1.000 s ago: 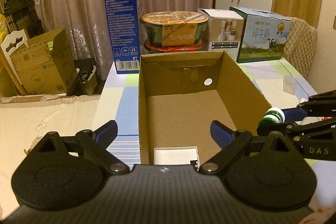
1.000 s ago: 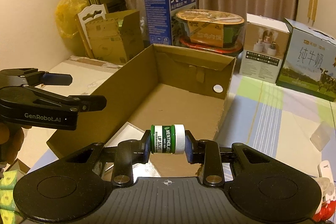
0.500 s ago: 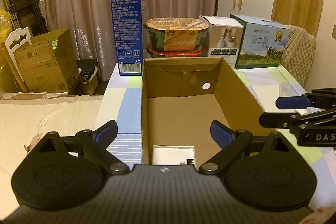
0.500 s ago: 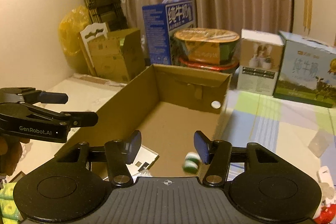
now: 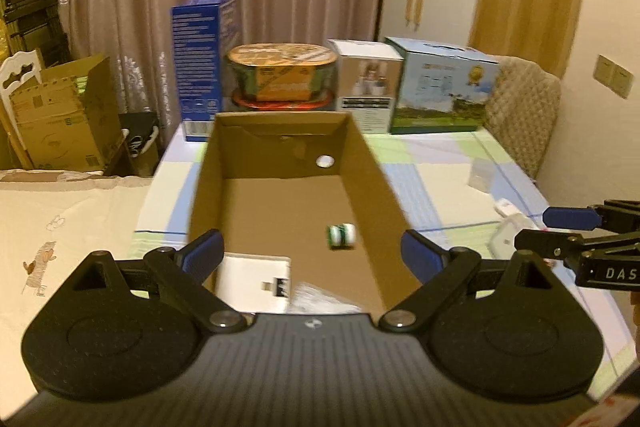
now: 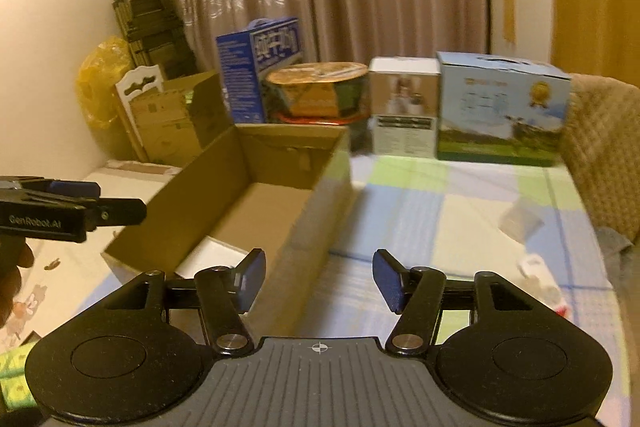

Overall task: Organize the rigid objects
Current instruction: 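Move both tools back over the toys on the table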

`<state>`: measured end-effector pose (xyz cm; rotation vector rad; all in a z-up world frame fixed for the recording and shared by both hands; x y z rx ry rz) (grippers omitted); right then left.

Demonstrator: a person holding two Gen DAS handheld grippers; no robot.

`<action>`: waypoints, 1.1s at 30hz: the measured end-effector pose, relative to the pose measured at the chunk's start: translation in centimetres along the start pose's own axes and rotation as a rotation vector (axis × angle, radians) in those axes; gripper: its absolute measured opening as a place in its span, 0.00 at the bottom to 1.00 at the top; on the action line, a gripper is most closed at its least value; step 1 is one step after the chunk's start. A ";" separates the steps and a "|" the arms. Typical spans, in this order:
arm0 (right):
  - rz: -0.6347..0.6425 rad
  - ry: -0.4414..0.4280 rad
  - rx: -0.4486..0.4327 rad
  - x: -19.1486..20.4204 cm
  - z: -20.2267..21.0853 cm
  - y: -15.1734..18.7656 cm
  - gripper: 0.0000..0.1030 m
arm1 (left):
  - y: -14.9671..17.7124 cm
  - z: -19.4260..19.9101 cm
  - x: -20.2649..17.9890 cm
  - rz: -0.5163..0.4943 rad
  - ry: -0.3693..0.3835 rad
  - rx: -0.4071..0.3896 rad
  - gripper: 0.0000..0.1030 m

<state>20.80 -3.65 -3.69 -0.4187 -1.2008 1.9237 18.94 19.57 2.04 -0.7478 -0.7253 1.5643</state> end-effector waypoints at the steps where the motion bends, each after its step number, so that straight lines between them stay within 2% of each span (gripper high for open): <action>1: -0.008 0.010 0.001 -0.5 0.7 0.4 0.56 | 0.2 0.2 -0.6 -0.002 0.004 0.002 0.90; 17: -0.113 0.131 -0.030 -7.0 10.8 4.8 0.57 | 3.6 3.8 -11.2 -0.020 0.120 0.015 0.94; 24: -0.170 0.173 -0.034 -9.8 13.1 6.6 0.57 | 4.5 4.0 -13.6 -0.001 0.171 0.026 0.95; 33: -0.194 0.246 -0.023 -13.0 14.4 9.0 0.58 | 6.0 3.0 -16.8 -0.035 0.222 0.055 0.96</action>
Point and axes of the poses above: each gripper's, at about its wrist camera, not at the fingertips, and z roughly against the way its jaws point, x to its left, y to its underside, the point moved 9 cm from there along -z, roughly the way its jaws point, and after that the axes turned 1 degree about z, right-handed, at the moved point
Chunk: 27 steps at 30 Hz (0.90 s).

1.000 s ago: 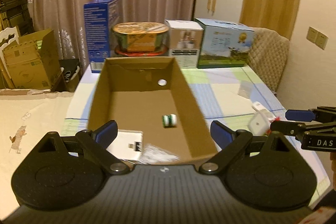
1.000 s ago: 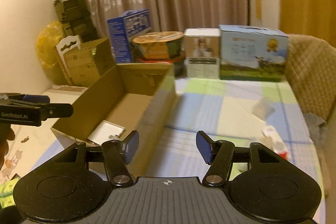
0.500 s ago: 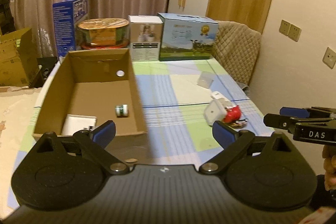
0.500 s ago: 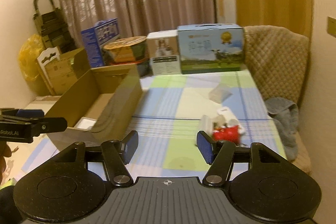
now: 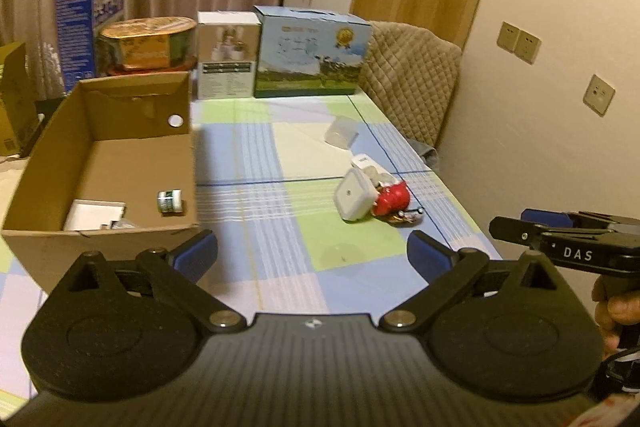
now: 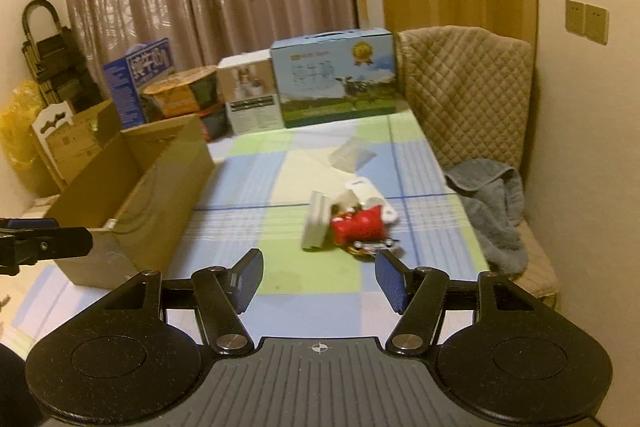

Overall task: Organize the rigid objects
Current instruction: 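Move both tools back over the toys on the table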

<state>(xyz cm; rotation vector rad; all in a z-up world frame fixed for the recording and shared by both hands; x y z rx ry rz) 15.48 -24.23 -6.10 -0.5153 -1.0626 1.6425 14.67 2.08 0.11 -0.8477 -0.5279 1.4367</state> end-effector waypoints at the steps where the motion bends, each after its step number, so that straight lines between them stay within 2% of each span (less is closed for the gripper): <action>1: -0.006 0.006 0.002 -0.4 -0.1 0.1 0.58 | 0.1 -0.3 -0.3 -0.005 0.002 -0.001 0.96; 8: -0.040 0.032 0.025 -2.7 -1.0 1.3 0.58 | 0.9 -3.4 -1.5 -0.052 -0.027 -0.007 0.96; 14: -0.063 0.046 0.042 -4.1 -2.0 2.1 0.58 | 1.0 -5.8 -2.9 -0.102 -0.023 -0.006 0.96; 20: -0.061 0.053 0.063 -5.4 -3.5 2.7 0.58 | 1.5 -9.1 -3.6 -0.124 -0.001 0.018 0.98; 27: -0.066 0.048 0.084 -6.8 -6.7 2.9 0.57 | 2.4 -13.6 -3.3 -0.175 -0.034 0.069 0.98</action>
Point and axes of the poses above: each gripper's, at about its wrist camera, not at the fingertips, and z roughly against the way its jaws point, x to its left, y to its underside, the point moved 9 cm from there along -z, roughly the way its jaws point, and after that the axes turned 1 degree about z, right-handed, at the moved point
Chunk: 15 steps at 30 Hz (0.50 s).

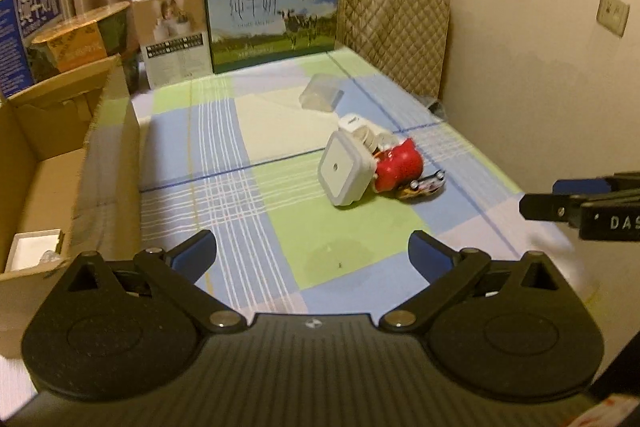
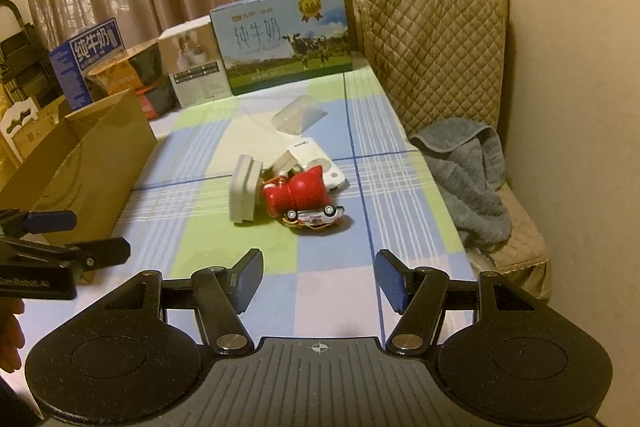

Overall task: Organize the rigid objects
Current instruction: 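Move both tools back over the toys on the table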

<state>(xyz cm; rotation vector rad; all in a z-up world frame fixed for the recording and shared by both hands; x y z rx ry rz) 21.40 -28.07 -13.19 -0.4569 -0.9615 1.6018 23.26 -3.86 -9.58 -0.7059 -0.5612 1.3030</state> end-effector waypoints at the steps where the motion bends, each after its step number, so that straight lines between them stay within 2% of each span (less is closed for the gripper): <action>1: 0.002 -0.001 0.004 0.0 -0.6 0.0 0.58 | 0.1 -0.8 0.1 -0.001 -0.001 0.006 0.98; 8: 0.041 0.002 0.021 -0.1 -5.0 -0.4 0.57 | 0.0 -5.5 0.1 -0.013 0.026 0.047 0.98; 15: 0.067 0.013 0.056 -0.4 -9.4 -0.6 0.58 | -1.1 -8.8 0.5 -0.035 0.021 0.055 0.98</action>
Point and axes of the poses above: each gripper's, at about its wrist camera, not at the fingertips, and z roughly against the way its jaws point, x to its left, y to its underside, the point moved 9 cm from there along -z, roughly the way its jaws point, and after that the axes turned 1 degree about z, right-handed, at the moved point
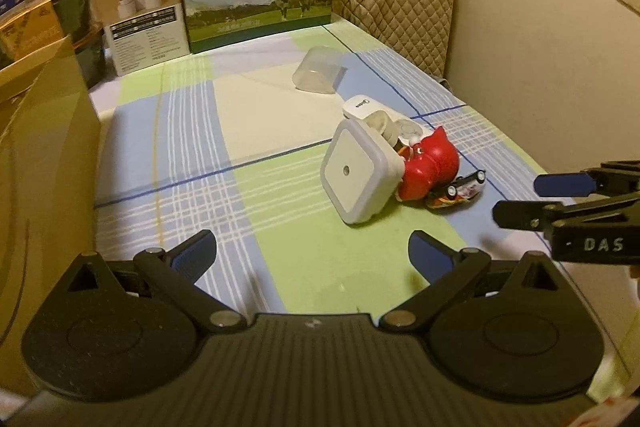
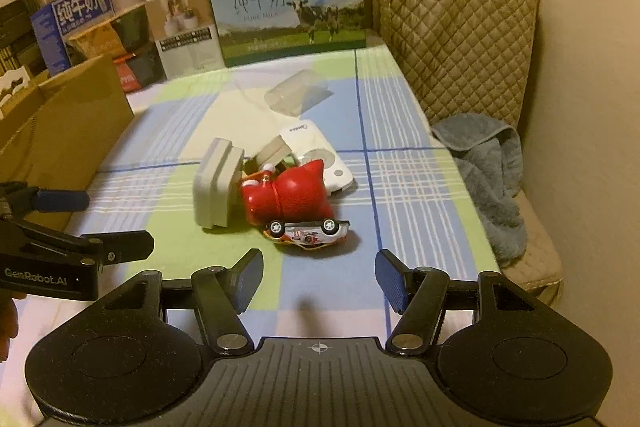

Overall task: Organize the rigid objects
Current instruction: 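Move both tools back over the toys on the table, then close the right tool on the small toy car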

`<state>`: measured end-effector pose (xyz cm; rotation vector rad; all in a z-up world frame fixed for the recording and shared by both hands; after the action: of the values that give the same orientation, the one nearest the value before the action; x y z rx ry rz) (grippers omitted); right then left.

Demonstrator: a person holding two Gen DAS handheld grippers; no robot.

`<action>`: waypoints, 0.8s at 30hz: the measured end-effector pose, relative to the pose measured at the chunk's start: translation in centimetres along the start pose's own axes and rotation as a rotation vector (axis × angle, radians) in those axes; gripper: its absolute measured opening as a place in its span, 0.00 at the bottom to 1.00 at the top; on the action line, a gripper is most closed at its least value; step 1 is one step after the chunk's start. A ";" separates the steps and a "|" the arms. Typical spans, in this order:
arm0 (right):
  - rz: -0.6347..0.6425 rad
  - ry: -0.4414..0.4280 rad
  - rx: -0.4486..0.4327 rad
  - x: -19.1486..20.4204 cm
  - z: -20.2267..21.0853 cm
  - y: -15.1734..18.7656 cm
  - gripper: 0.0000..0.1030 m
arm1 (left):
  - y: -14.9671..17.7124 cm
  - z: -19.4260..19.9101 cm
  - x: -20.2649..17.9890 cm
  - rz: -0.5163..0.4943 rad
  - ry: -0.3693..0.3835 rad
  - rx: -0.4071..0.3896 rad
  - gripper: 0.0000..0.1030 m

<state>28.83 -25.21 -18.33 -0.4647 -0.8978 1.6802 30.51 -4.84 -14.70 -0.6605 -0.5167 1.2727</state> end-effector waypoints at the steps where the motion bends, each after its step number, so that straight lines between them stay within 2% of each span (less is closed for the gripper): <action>1: -0.001 0.001 0.012 -0.1 -0.6 0.0 0.59 | -0.1 -0.4 0.1 -0.015 -0.008 0.000 0.98; 4: 0.007 0.003 0.017 -0.1 -1.7 -0.2 0.66 | -0.3 -1.3 0.4 -0.040 -0.031 0.003 0.98; 7: 0.016 -0.004 0.011 -0.2 -2.6 -0.7 0.71 | -0.3 -1.9 0.5 -0.031 -0.014 0.016 0.98; 19: 0.113 0.008 0.029 0.7 -5.4 -1.2 0.71 | 0.2 -3.7 1.6 -0.001 0.012 0.071 0.98; 24: 0.061 -0.013 0.042 0.6 -6.2 -1.5 0.71 | 0.0 -4.0 1.7 0.005 0.015 0.072 0.98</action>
<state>33.94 -22.52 -21.03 -0.4569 -0.8636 1.7559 33.59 -3.82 -17.57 -0.6107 -0.4549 1.2839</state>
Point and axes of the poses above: each gripper's, at about its wrist camera, not at the fingertips, and z roughly against the way its jaws point, x to its left, y to its underside, the point moved 9 cm from there along -z, roughly the way its jaws point, and after that the axes turned 1 degree about z, right-handed, at the moved point
